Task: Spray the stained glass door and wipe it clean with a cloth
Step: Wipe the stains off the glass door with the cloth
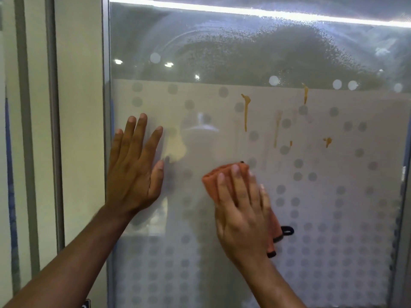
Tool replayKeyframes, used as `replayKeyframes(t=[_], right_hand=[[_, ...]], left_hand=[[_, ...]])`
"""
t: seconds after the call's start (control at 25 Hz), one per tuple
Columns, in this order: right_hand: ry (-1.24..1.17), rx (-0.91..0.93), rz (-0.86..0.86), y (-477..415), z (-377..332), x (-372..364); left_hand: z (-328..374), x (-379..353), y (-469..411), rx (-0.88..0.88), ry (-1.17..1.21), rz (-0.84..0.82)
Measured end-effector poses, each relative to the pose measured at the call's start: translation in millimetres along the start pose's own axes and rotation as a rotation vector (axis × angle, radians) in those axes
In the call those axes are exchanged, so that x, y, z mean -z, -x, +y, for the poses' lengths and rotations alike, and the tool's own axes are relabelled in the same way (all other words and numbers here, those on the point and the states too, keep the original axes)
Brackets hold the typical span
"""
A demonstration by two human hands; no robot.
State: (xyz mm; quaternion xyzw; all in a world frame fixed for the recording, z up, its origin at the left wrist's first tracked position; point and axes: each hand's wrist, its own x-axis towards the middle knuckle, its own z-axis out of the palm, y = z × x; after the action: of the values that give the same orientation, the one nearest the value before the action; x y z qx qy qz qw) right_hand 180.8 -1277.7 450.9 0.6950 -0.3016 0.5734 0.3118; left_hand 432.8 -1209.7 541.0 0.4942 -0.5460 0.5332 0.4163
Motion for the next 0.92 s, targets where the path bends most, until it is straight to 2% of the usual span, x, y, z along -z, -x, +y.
replayKeyframes(t=[0.12,0.28,0.4,0.48,0.64,0.92], right_hand=[[-0.059,-0.012,0.034,-29,-9,-3],[-0.085,0.07,0.034,-139,-33,-4],[-0.073,-0.034,0.054,-218,-44,5],[-0.09,-0.081,0.046,-241,-48,7],[-0.077,-0.006,0.024,-210,-52,0],[-0.084,0.187,-0.044,-48,-49,-23]], left_hand=[[0,-2,0,0.0,-0.025,-0.011],[-1,-2,0,-0.001,-0.029,-0.034],[-2,-1,1,0.008,-0.027,-0.042],[0,-2,0,0.008,-0.029,-0.034],[1,-2,-1,0.001,-0.028,-0.013],[-2,0,-2,-0.002,0.027,-0.017]])
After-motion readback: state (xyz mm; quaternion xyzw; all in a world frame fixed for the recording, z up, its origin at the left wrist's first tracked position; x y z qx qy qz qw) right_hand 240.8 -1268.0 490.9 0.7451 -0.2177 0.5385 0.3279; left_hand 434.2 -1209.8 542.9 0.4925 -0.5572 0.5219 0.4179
